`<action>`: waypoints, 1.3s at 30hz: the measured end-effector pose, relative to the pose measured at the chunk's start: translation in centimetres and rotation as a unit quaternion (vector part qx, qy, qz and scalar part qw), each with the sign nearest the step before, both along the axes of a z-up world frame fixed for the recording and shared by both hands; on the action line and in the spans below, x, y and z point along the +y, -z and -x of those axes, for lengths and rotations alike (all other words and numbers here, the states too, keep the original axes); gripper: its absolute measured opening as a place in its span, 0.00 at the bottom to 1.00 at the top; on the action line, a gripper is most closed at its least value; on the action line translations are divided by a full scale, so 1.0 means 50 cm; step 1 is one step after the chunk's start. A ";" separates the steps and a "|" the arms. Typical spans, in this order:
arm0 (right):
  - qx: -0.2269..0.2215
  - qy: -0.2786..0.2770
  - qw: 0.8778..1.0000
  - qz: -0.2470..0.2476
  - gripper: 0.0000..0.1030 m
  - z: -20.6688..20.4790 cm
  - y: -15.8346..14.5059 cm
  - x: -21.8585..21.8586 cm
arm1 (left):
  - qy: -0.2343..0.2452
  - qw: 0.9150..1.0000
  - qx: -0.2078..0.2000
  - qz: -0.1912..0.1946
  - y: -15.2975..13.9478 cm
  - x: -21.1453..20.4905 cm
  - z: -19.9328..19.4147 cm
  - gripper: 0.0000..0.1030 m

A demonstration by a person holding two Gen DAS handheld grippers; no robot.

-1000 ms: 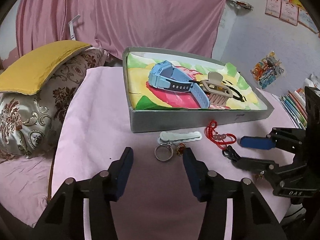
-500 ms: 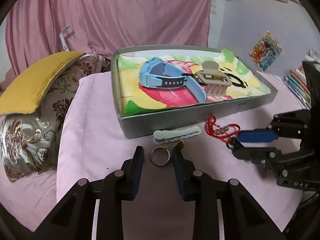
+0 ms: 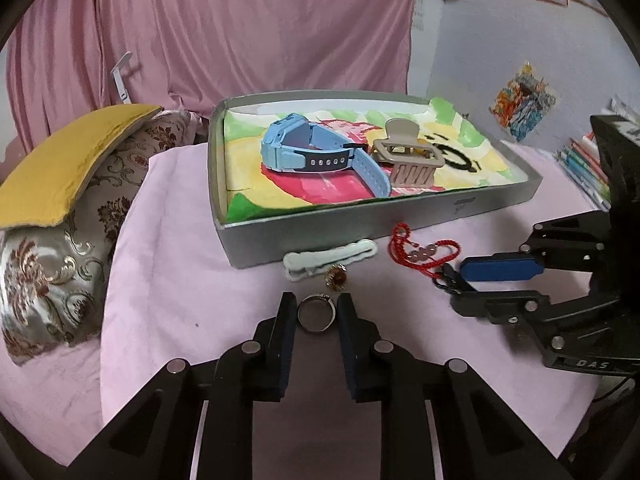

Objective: Organize jewelry
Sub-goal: 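Lift and carry the silver ring with the left gripper while the right carries the hair clip over the tray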

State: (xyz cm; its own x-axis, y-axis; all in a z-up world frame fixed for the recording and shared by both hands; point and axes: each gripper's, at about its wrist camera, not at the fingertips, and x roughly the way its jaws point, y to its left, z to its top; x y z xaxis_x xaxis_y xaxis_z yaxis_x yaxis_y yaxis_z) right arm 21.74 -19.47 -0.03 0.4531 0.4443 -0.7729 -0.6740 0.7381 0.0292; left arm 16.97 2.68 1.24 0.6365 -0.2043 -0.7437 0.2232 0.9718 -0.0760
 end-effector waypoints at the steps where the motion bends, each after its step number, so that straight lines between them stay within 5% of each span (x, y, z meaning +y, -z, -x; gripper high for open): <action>1: 0.001 -0.003 1.000 -0.001 0.13 0.001 0.000 0.000 | -0.003 1.000 -0.002 0.005 0.001 0.000 0.003 0.19; 13: -0.002 0.015 1.000 -0.024 0.11 0.015 -0.009 -0.027 | -0.004 0.999 -0.031 0.038 -0.001 -0.023 0.048 0.19; 21: -0.055 0.062 0.992 -0.095 0.11 0.032 -0.055 -0.092 | -0.013 0.992 -0.109 0.068 -0.051 -0.034 0.065 0.19; 28: -0.169 0.103 0.969 -0.151 0.11 0.056 -0.134 -0.130 | -0.021 0.973 -0.214 0.080 -0.119 -0.068 0.066 0.19; 39: -0.278 0.165 0.931 -0.170 0.11 0.025 -0.209 -0.174 | -0.026 0.953 -0.290 0.084 -0.182 -0.117 0.007 0.19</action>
